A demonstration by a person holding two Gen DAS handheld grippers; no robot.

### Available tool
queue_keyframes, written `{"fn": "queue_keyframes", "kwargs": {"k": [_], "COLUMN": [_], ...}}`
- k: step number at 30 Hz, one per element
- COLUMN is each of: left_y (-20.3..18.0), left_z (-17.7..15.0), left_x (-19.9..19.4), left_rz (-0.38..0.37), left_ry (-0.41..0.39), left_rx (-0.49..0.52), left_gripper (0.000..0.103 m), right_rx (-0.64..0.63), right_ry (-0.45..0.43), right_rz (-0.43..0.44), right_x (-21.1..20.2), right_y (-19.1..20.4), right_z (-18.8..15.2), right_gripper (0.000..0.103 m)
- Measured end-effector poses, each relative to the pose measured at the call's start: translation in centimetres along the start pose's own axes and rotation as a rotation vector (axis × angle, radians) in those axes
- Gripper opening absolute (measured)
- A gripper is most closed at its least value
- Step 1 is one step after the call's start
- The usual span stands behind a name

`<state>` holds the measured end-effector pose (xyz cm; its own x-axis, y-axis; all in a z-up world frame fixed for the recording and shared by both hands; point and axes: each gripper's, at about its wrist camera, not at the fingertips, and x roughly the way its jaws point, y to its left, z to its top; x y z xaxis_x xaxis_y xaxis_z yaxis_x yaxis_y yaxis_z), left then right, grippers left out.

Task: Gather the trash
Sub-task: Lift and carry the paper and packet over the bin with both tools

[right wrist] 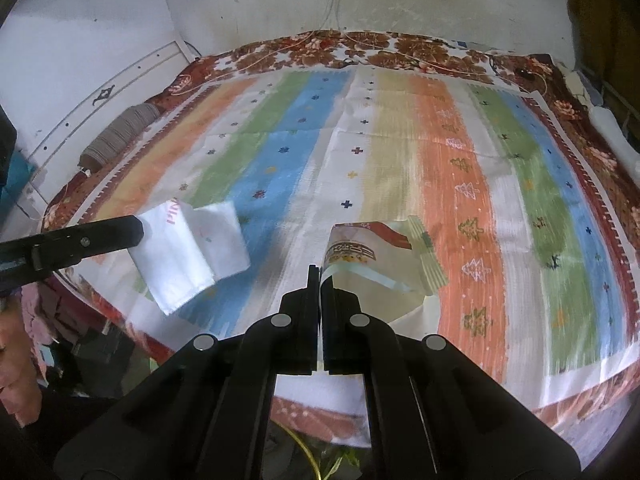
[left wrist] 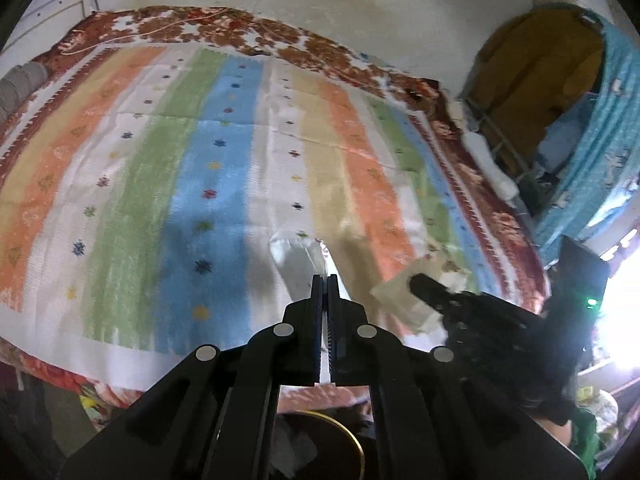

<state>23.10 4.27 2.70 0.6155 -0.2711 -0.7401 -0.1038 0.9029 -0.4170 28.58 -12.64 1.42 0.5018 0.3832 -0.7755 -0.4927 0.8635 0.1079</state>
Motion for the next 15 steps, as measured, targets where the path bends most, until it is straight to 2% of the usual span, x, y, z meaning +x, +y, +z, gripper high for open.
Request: {"fn": "queue_keyframes", "kwargs": {"k": [8,15], "left_y": [-1.3,-1.1], "left_z": [-2.5,-3.9], "left_x": [-2.5,-4.3], "left_rz": [0.003,-0.033], "left_ry": [-0.029,-0.046], "left_rx": [0.079,0.078], "left_gripper": [0.001,0.001], "right_rx": [0.018,0.028], "right_ry": [-0.021,-0.021], "right_rz": [0.046,0.06], "right_x": [-2.7,-4.1], "right_y": [1.3,2.0], "right_z": [-2.4,-4.6], "right_gripper": [0.0,0.0]}}
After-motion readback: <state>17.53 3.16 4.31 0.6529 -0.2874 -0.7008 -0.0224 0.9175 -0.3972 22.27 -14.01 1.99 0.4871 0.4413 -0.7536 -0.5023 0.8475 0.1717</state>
